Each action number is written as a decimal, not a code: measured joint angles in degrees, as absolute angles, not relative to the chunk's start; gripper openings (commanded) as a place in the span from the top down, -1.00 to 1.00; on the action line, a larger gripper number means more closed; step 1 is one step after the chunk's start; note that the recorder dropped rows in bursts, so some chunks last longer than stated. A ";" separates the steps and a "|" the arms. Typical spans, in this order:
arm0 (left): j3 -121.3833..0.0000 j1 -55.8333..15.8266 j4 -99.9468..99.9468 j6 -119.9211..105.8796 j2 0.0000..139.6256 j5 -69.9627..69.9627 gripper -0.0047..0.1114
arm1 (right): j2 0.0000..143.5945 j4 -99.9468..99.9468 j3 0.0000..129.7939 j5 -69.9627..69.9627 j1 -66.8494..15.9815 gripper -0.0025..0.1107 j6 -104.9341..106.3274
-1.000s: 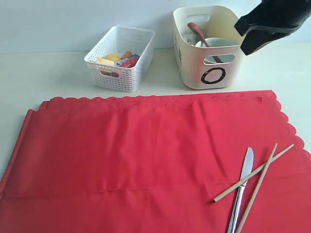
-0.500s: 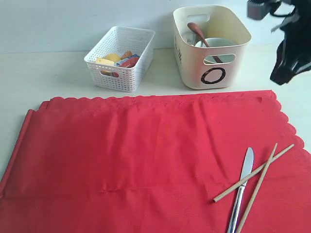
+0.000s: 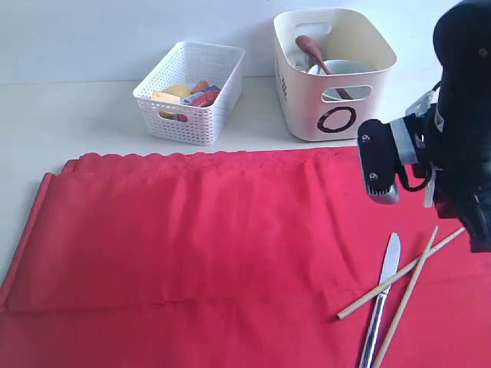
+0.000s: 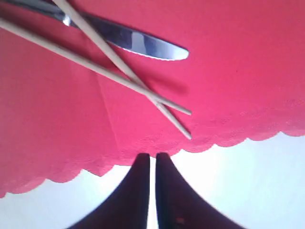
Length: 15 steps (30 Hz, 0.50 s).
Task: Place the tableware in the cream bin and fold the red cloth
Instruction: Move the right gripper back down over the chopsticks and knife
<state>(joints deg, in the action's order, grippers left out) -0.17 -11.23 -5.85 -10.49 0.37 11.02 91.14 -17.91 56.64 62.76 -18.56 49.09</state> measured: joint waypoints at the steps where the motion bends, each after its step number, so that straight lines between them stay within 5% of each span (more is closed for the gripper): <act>1: -0.17 -11.23 -5.85 -10.49 0.37 11.02 0.90 | 91.28 -18.57 55.28 58.32 -18.56 0.35 48.39; 3: -0.17 -11.23 -5.85 -10.49 0.37 11.02 0.90 | 91.93 -14.26 55.00 53.75 -18.56 0.16 48.25; 15: -0.17 -11.23 -5.85 -10.49 0.37 11.02 0.90 | 101.83 -12.19 54.36 58.27 -18.56 0.16 60.79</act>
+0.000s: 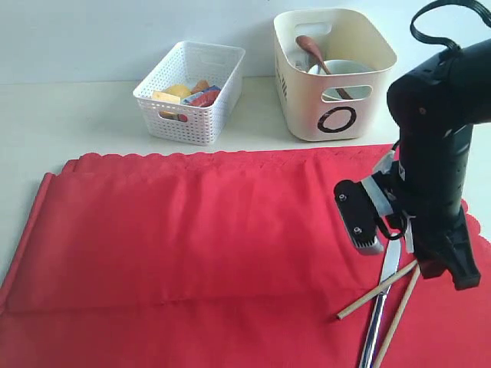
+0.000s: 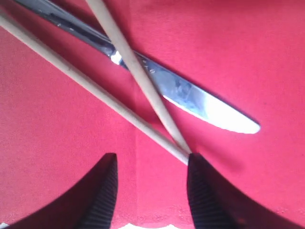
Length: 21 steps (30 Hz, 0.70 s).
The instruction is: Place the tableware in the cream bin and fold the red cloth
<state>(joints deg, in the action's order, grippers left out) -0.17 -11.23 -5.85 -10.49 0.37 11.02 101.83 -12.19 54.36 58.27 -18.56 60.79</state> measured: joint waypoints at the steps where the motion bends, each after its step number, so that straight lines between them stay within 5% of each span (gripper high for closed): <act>1: -0.17 -11.23 -5.85 -10.49 0.37 11.02 0.90 | 102.48 -12.19 54.36 58.27 -18.56 0.16 60.79; 21: -0.17 -11.23 -5.85 -10.49 0.37 11.02 0.90 | 109.17 -12.24 53.98 54.12 -18.56 0.16 59.78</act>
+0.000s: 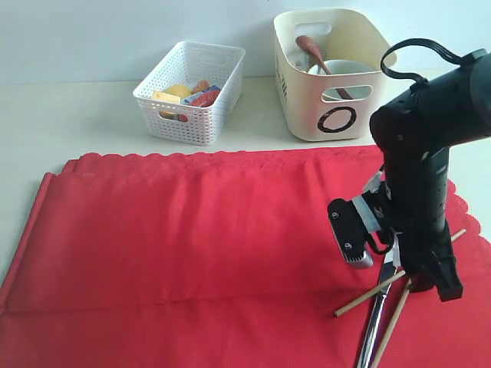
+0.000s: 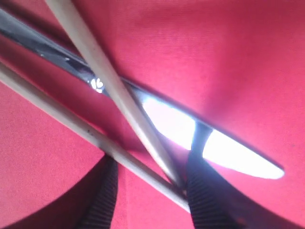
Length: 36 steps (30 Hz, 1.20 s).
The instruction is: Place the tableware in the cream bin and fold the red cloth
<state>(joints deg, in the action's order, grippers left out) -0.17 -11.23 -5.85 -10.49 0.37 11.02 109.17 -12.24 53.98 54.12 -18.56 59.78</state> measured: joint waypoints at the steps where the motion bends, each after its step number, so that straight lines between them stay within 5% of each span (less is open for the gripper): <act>1: -0.17 -11.23 -5.85 -10.49 0.37 11.02 0.90 | 109.27 -11.98 54.07 54.13 -18.56 0.16 59.78; 7: -0.17 -11.23 -5.85 -10.49 0.37 11.02 0.90 | 109.26 -11.69 54.10 54.51 -18.56 0.27 59.65; 17: -0.17 -11.23 -5.85 -10.49 0.37 11.02 0.90 | 109.60 -14.35 54.21 54.84 -18.65 0.96 60.15; 36: -0.17 -11.23 -5.85 -10.49 0.37 11.02 0.90 | 105.94 -13.69 53.76 55.02 -18.65 0.96 59.91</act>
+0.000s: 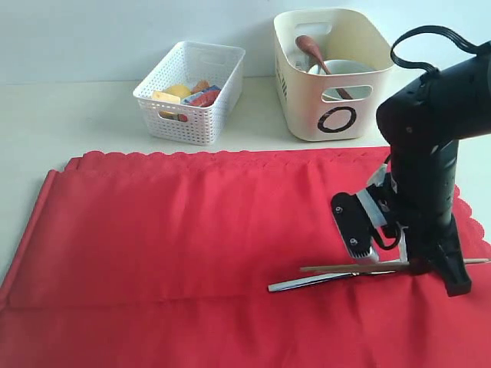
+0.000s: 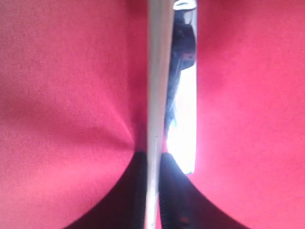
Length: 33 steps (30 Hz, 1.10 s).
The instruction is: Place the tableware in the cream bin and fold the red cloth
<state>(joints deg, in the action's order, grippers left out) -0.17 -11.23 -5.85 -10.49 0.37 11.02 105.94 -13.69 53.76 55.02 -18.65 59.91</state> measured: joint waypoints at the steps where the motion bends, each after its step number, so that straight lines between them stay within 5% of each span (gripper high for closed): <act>1: -0.17 -11.23 -5.85 -10.49 0.37 11.02 0.90 | 105.94 -13.35 53.76 54.99 -18.65 0.96 59.91; 12: -0.17 -11.23 -5.85 -10.49 0.37 11.02 0.90 | 105.94 -11.67 53.76 54.51 -18.65 0.93 59.80; 21: -0.17 -11.23 -5.85 -10.49 0.37 11.02 0.90 | 105.94 -11.37 53.76 53.38 -18.65 0.33 59.80; 33: -0.17 -11.23 -5.85 -10.49 0.37 11.02 0.90 | 102.53 -3.65 57.11 52.64 -18.65 0.31 54.17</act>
